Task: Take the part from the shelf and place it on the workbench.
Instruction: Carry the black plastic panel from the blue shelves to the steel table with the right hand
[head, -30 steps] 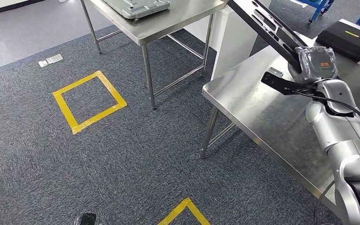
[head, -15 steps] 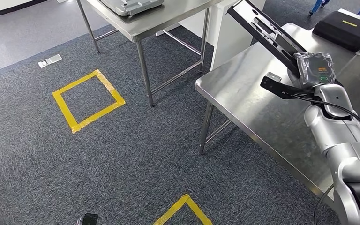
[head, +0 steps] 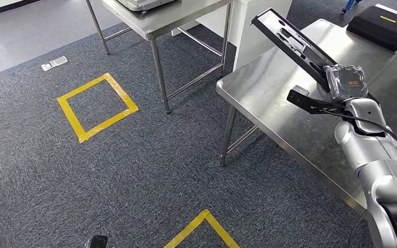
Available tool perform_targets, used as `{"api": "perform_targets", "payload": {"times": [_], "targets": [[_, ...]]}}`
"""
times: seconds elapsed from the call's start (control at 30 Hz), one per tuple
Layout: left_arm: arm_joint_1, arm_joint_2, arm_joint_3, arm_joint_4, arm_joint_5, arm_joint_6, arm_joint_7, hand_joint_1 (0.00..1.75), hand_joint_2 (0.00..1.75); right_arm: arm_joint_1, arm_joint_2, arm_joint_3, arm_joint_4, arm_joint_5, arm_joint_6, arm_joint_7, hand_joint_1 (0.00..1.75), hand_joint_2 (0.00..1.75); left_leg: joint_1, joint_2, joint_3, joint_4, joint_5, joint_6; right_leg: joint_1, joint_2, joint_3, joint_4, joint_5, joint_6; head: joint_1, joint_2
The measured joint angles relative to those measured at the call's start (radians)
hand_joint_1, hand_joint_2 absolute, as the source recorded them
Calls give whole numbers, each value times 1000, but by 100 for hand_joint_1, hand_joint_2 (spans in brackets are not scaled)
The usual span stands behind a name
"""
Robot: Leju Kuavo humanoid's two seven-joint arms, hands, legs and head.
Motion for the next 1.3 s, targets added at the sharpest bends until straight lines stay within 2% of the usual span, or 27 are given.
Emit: {"api": "perform_targets", "payload": {"times": [0.53, 0.73, 1.3], "targets": [[0, 0, 6, 0, 0, -1, 9, 0, 175, -1, 16, -10, 0, 32, -12, -1, 169, 175, 0, 0, 5, -1, 2, 1, 2, 0, 9, -2, 1, -1, 0, 0], [0, 0, 10, 0, -9, -42, 77, 0, 175, -3, 23, -12, 0, 38, -11, -1, 169, 175, 0, 0, 9, -3, 2, 1, 2, 0, 11, -5, 1, -1, 0, 0], [0, 1, 6, 0, -57, -87, 179, 0, 175, -3, 27, -23, 0, 40, -10, -3, 169, 175, 0, 0, 24, -17, 3, 2, 3, 0, 28, -19, 1, 0, 0, 0]]}}
